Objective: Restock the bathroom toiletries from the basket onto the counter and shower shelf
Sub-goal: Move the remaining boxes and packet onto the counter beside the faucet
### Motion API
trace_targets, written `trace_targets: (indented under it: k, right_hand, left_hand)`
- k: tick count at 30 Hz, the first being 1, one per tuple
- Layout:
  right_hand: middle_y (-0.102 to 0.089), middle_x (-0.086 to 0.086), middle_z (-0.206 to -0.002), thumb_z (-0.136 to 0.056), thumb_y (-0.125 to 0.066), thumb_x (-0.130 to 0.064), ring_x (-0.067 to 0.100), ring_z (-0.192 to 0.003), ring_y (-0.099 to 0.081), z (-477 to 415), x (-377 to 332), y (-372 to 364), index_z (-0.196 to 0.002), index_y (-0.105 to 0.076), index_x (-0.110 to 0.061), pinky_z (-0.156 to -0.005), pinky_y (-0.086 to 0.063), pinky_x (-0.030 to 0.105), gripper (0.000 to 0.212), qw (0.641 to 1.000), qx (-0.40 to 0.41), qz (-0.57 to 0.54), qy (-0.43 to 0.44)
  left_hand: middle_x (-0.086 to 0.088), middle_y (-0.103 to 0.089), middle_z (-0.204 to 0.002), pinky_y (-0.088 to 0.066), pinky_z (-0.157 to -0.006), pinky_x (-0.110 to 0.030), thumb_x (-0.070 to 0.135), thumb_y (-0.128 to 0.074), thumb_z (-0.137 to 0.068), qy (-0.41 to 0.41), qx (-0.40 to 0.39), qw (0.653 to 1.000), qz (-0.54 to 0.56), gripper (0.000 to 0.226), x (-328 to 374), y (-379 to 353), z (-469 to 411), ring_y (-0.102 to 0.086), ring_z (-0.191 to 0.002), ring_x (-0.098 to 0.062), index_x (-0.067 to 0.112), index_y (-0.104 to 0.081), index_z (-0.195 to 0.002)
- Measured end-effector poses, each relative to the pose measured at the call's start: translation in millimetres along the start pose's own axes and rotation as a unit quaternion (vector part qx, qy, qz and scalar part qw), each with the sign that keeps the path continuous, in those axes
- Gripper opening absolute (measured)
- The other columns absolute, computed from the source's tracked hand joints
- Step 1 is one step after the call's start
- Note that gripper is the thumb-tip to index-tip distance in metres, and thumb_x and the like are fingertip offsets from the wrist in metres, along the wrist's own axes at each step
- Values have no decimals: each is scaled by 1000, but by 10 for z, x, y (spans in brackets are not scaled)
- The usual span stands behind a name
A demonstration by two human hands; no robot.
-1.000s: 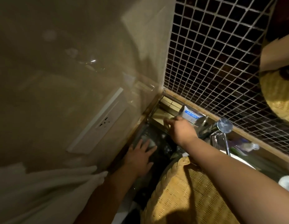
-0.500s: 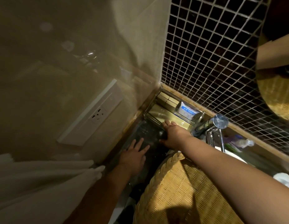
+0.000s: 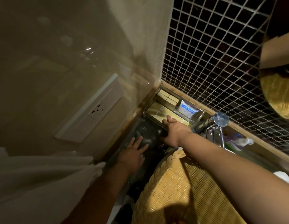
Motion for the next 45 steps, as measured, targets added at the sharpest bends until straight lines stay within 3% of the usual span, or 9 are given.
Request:
trace_targets:
  k: [4, 10, 13, 16, 21, 25, 30, 40, 45]
  right_hand:
    - [9, -1, -167, -82, -69, -52, 25, -153, -5, -34, 4, -21, -159, -4, -26, -119, -27, 47, 104, 999, -32, 31, 7]
    - [16, -5, -165, -80, -66, -65, 25, -153, 2, -29, 16, -105, -159, 1, -28, -119, -23, 50, 109, 998, -46, 32, -3]
    - [1, -3, -167, -86, -64, -59, 31, -152, -11, 29, 63, 43, -159, -9, -28, -118, -24, 50, 96, 997, -73, 3, -26]
    - [-24, 6, -163, -90, -55, -63, 31, -149, -21, 237, 100, 218, -156, -24, -21, -119, -23, 50, 84, 999, -29, 29, -29]
    - [-10, 1, -167, -96, -45, -60, 23, -153, -6, 910, 116, 412, -158, -18, -22, -120, -4, 41, 78, 995, 93, -27, 38]
    - [-10, 3, -167, -100, -38, -55, 21, -153, -8, 1581, 180, 316, -160, -13, -17, -122, -6, 37, 75, 989, 138, -18, 51]
    - [-9, -2, -167, -102, -37, -51, 17, -153, -9, 2430, 535, -58, -160, -12, -22, -120, -8, 32, 70, 984, 171, -41, -6]
    - [6, -2, -167, -101, -43, -48, 21, -153, -3, 3693, 1266, -1104, -160, -1, -19, -122, -8, 38, 78, 967, 126, -83, -207]
    - [6, 4, -167, -100, -49, -38, 28, -147, -30, 3940, 1332, -1624, -160, -1, -18, -119, -30, 43, 79, 937, 90, -171, -290]
  left_hand:
    - [7, 25, -164, -31, -113, -57, 46, -40, -103, 8, -11, 1000, -10, 65, 29, -35, 3, 15, -152, -27, 43, -3, -157]
    - [11, 18, -166, -40, -111, -49, 17, -49, -101, 33, -5, 999, 33, 71, 7, -64, -81, 14, -153, -24, 47, -13, -155]
    - [10, 15, -166, -24, -119, -56, 20, -54, -98, 30, -38, 999, 26, 71, 6, -7, -83, 9, -153, -25, 43, -18, -156]
    - [2, -10, -167, -5, -119, -62, 36, -48, -99, 33, -46, 998, 23, 51, 23, 191, -46, -10, -153, -24, 34, -39, -150]
    - [1, -61, -132, -29, -116, -51, 42, -47, -98, 10, 100, 990, 103, 36, 101, 756, 212, -52, -126, -19, 31, -58, -131]
    - [4, -55, -144, -40, -110, -42, 45, -44, -101, -71, 193, 975, 86, 44, 518, 1167, 531, -51, -131, -16, 31, -52, -142]
    - [11, -63, -132, -48, -101, -37, 50, -38, -99, -206, 270, 939, 44, 45, 1292, 1488, 979, -57, -120, -11, 32, -57, -136]
    - [8, -46, -152, -33, -115, -41, 60, -32, -99, -369, 156, 908, -126, 56, 2409, 863, 1358, -39, -141, -16, 35, -42, -148]
    - [6, -44, -154, -41, -110, -42, 61, -33, -100, -409, 82, 888, -194, 56, 2706, 610, 1364, -42, -138, -19, 36, -39, -150]
Point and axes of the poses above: each hand's wrist, its own z-axis away from the middle knuckle, its own y-axis out of the back of the hand, x = y × z, the point moved 7 cm from there along -z, towards the middle knuckle
